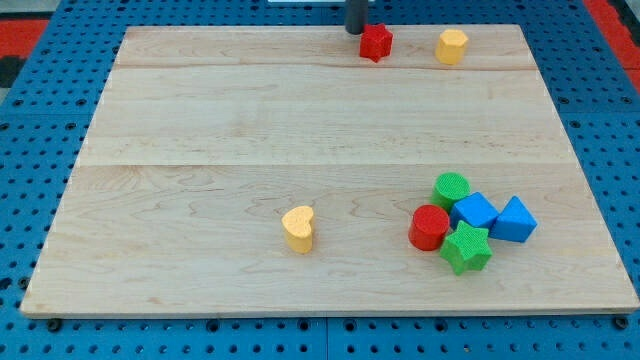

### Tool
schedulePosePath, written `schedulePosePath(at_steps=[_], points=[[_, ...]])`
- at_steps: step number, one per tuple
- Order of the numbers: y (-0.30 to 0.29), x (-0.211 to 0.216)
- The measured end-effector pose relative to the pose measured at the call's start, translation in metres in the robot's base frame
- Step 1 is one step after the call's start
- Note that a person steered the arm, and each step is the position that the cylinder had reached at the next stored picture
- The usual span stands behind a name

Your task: Place the yellow heart to the left of the red star

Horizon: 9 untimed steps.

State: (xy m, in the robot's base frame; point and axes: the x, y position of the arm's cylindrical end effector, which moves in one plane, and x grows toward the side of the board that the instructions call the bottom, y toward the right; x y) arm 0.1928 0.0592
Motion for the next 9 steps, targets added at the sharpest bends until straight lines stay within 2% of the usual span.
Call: schedulePosePath(at_steps=[2,3,4,5,7,8,9], points=[[0.015,0.0],[-0.011,-0.001],[-0.048,0.021],[-0.056,0.11],[0.017,0.278],[-0.004,0.345],[-0.043,0.39]])
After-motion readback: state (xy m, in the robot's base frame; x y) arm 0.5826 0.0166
